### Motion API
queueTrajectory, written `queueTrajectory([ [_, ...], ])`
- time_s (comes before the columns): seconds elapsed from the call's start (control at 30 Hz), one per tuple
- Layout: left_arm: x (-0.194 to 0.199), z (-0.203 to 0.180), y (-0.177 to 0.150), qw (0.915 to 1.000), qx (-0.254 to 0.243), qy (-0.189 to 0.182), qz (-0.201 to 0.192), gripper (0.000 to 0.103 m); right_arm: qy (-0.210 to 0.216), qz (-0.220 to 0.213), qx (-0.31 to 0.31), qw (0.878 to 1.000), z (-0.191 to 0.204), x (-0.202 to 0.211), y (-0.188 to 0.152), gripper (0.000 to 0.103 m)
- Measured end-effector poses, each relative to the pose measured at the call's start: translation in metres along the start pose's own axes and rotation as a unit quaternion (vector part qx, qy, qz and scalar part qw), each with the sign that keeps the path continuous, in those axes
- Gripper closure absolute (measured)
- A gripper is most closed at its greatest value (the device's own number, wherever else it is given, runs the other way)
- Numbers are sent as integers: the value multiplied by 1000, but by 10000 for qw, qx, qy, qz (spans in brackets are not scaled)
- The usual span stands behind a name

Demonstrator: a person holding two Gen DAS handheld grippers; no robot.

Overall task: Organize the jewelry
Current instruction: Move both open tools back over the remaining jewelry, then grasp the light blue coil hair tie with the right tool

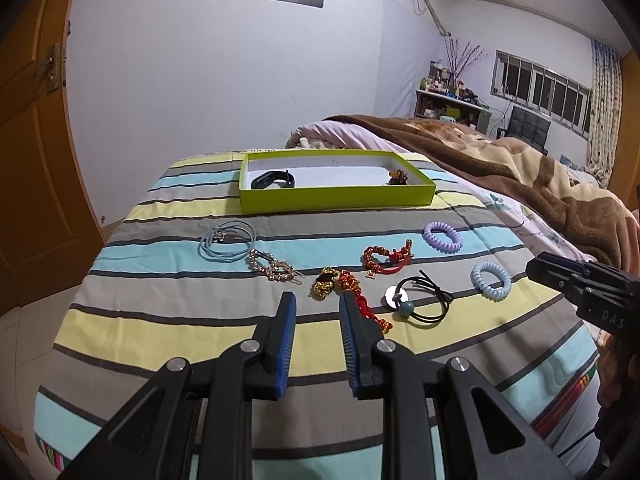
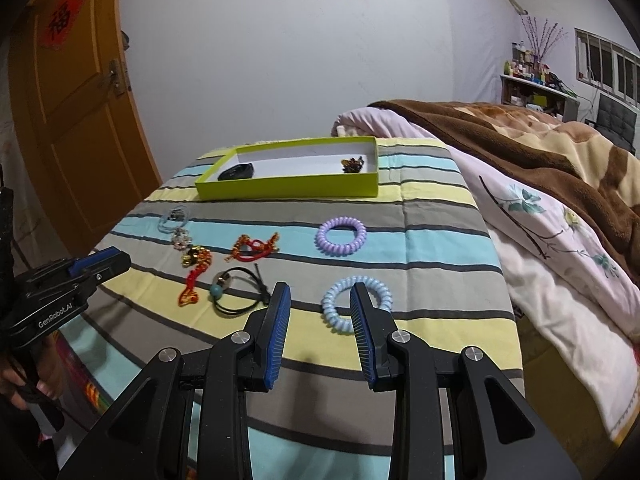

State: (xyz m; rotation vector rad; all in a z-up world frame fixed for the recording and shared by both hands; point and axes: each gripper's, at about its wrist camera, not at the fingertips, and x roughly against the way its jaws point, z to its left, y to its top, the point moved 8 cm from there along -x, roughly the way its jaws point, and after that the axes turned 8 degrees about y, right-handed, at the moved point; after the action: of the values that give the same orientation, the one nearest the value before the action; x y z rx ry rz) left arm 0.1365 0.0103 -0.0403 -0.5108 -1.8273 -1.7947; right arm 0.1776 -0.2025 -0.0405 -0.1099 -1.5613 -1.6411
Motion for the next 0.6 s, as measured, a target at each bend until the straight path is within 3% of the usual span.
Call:
queueTrajectory([
  [0.6, -59, -12, -3, 9967, -419, -59, 691, 80, -309, 791, -534, 9950, -48, -52, -14, 71],
])
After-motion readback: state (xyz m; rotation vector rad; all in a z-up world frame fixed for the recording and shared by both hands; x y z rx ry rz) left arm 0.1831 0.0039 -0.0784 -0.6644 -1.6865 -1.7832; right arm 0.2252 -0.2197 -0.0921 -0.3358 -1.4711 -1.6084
